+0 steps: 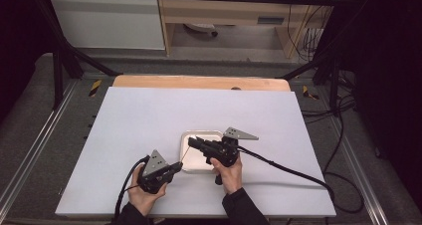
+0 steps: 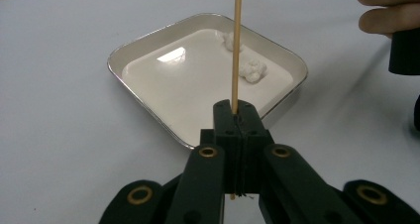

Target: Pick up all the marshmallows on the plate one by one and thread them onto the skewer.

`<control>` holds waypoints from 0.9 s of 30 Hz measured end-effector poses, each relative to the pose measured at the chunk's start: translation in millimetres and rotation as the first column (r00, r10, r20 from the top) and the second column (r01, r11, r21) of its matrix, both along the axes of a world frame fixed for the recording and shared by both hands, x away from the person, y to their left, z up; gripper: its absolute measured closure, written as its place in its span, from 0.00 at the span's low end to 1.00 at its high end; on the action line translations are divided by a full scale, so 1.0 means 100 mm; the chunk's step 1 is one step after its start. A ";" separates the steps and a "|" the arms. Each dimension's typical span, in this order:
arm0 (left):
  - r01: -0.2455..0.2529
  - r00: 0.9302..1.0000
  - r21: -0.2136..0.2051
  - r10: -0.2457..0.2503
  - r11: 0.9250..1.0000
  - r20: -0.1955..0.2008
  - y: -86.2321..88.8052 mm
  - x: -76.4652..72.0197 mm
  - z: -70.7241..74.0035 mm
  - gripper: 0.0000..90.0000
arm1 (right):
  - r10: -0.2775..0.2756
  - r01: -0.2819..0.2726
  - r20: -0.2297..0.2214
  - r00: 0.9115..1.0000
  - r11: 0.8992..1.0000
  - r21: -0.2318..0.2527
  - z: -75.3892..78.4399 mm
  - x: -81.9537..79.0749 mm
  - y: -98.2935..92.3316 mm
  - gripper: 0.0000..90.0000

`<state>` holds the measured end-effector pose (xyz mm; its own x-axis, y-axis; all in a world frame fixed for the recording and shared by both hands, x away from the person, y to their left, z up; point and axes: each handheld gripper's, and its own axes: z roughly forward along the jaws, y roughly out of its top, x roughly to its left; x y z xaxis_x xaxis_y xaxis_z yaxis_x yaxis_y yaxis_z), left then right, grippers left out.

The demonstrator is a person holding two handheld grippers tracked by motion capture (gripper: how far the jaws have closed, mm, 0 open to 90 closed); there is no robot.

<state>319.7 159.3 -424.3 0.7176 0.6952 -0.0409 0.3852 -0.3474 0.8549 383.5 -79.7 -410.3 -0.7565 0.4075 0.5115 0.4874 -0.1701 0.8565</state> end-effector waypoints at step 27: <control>-0.028 0.999 -0.046 0.029 0.999 0.028 0.07 0.04 0.13 0.99 | 0.099 -0.101 -0.051 0.994 0.994 -0.039 -0.26 -0.08 0.30 0.90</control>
<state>323.2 166.5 -411.0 0.6988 0.7134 -0.0532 0.3698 -0.2966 0.8805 375.3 -49.5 -435.9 -0.7692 0.3527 0.5329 0.5415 -0.0832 0.8366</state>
